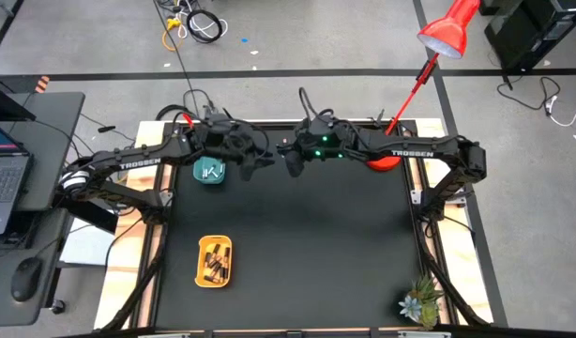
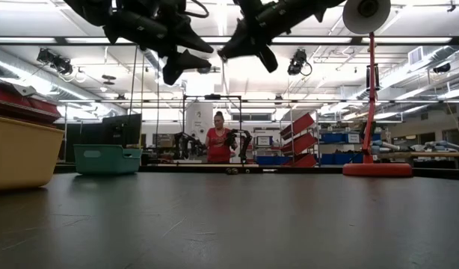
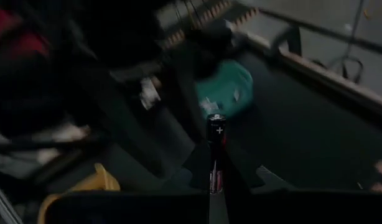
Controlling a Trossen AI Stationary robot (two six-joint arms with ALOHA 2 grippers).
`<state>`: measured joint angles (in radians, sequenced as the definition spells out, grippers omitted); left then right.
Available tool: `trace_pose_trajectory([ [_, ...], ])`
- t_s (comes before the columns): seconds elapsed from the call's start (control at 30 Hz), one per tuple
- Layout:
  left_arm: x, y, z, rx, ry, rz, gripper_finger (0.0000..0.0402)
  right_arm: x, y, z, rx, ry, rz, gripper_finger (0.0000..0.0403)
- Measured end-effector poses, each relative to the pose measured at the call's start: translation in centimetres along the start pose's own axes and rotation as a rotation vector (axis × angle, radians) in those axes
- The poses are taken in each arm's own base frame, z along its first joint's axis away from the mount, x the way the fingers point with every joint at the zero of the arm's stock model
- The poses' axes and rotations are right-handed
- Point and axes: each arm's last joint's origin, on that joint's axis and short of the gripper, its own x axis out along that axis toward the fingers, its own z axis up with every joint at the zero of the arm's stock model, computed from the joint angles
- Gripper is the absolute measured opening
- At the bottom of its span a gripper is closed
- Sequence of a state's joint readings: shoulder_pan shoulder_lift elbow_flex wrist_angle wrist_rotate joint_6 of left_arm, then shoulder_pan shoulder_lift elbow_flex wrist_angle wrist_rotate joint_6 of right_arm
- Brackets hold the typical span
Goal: Sort batteries
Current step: Put the white battery into the blue bin
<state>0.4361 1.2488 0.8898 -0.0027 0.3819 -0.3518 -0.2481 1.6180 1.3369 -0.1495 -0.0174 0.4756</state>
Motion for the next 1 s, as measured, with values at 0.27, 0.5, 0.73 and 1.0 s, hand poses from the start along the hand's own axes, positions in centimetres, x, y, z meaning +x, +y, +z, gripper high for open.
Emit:
trace_pose_trajectory([
  [0.27,0.0,-0.3,1.0,0.039,-0.099,-0.023,0.0186,-0.1,0.7,0.9,0.025,-0.085,0.074,0.0021],
  [0.5,-0.1,-0.6,1.6,0.063,-0.173,-0.018,0.0186,-0.1,1.0,0.8,0.037,-0.084,0.090,0.0021],
  [0.73,-0.2,-0.6,1.8,0.072,-0.197,0.005,0.0144,-0.1,1.5,0.7,0.032,-0.101,0.097,0.0022],
  [1.0,0.0,-1.0,1.5,0.114,-0.189,0.016,0.0016,-0.3,1.8,0.8,0.024,-0.105,0.132,0.0033],
])
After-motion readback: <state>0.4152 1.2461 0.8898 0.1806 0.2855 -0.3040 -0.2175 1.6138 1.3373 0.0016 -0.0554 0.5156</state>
